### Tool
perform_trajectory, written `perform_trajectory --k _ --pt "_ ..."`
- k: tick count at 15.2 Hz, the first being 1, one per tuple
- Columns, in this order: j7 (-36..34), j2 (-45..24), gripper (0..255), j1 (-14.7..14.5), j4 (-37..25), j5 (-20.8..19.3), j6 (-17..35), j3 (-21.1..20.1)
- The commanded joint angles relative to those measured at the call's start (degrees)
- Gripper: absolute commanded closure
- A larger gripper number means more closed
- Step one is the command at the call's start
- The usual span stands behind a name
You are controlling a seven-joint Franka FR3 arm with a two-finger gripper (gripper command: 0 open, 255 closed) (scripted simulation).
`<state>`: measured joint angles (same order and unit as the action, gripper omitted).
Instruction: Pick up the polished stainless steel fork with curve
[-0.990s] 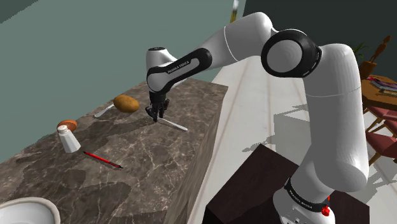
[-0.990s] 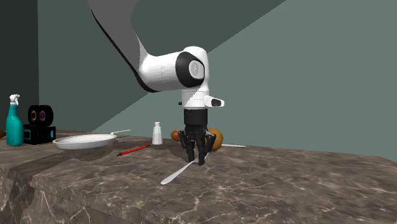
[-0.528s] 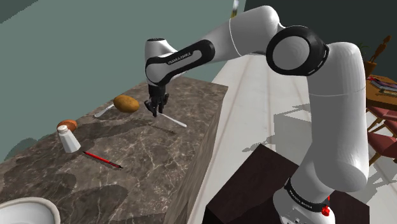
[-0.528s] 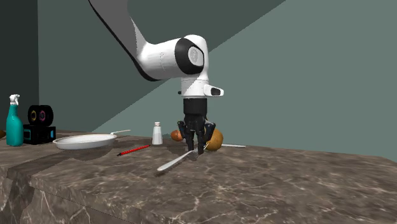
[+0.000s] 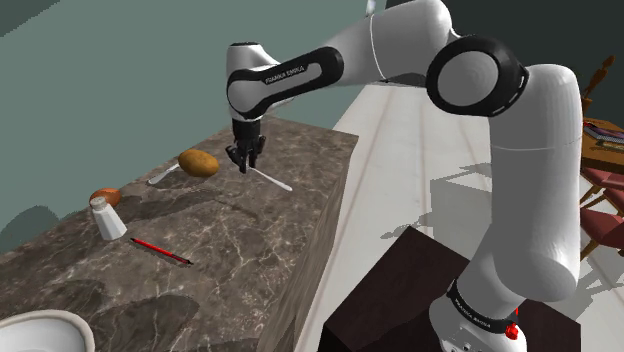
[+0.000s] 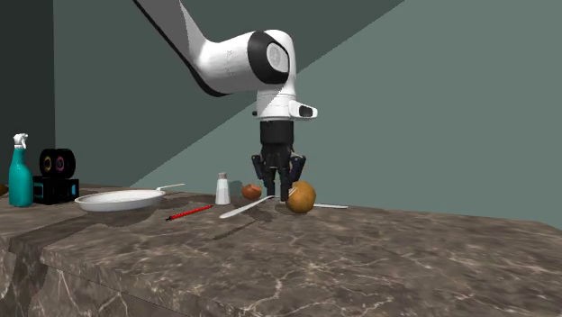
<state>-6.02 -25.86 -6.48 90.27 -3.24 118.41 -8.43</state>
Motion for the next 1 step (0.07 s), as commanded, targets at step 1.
perform_trajectory --k 1 --pt "0.0 0.1 255 0.0 -0.4 0.0 -0.5 0.0"
